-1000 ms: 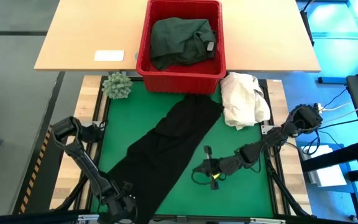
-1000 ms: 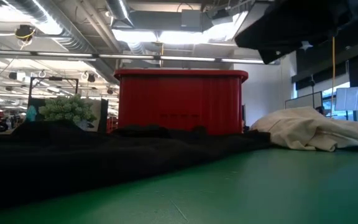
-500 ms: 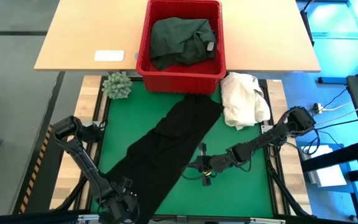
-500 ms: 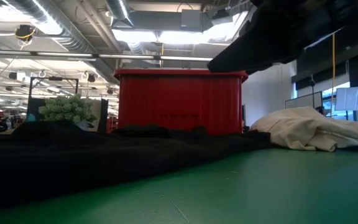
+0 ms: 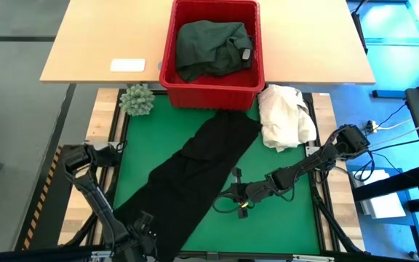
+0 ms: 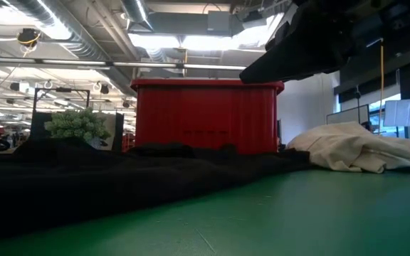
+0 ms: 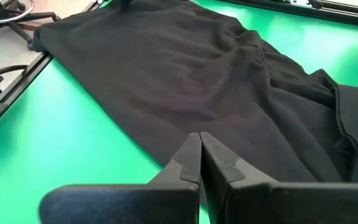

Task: Fold laundry
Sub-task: Fold the black shirt

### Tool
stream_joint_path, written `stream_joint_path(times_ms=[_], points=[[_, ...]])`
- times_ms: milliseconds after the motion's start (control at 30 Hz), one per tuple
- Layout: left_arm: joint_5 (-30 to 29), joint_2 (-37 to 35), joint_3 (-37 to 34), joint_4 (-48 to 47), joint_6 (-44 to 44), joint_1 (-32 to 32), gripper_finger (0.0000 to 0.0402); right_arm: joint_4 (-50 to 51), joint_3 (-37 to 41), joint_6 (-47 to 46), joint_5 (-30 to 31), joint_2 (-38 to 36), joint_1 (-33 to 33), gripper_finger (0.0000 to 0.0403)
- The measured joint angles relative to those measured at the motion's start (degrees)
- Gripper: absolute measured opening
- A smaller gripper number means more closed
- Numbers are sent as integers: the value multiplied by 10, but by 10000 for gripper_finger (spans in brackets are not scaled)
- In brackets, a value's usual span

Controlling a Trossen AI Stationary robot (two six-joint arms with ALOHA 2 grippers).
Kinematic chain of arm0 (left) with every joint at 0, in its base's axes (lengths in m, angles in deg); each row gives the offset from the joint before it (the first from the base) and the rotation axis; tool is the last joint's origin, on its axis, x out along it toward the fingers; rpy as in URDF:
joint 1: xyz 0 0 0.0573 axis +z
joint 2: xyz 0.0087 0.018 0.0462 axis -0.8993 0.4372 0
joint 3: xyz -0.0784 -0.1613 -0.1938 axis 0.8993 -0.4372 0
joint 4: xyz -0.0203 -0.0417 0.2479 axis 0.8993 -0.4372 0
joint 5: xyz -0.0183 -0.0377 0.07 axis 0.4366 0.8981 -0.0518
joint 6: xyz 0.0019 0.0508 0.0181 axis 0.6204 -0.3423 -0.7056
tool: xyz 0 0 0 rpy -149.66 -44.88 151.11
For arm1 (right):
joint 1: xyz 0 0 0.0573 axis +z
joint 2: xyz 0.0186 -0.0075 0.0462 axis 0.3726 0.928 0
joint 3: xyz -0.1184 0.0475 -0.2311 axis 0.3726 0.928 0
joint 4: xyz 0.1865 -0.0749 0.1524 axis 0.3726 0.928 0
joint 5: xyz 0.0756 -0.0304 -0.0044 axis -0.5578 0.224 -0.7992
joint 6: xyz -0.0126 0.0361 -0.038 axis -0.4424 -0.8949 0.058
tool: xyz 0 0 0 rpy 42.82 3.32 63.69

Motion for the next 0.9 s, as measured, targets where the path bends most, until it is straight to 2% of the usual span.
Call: stream_joint_path(times_ms=[200, 367, 467, 533, 633, 800, 900], points=[[13, 26, 2, 1, -9, 5, 190, 0, 0, 5, 0, 0, 0, 3], [-17, 40, 3, 1, -14, 13, 190, 0, 0, 16, 0, 0, 0, 3], [-58, 41, 3, 11, -34, 17, 183, 0, 0, 18, 0, 0, 0, 3], [-88, 41, 3, 22, -51, 18, 165, 0, 0, 19, 0, 0, 0, 3], [-102, 42, 2, 34, -78, 26, 124, 0, 0, 21, 0, 0, 0, 3], [-111, 40, 2, 42, -85, 44, 24, 0, 0, 21, 0, 0, 0, 3], [-110, 30, 0, 43, -85, 55, 11, -17, 0, 21, -2, 0, 0, 3]])
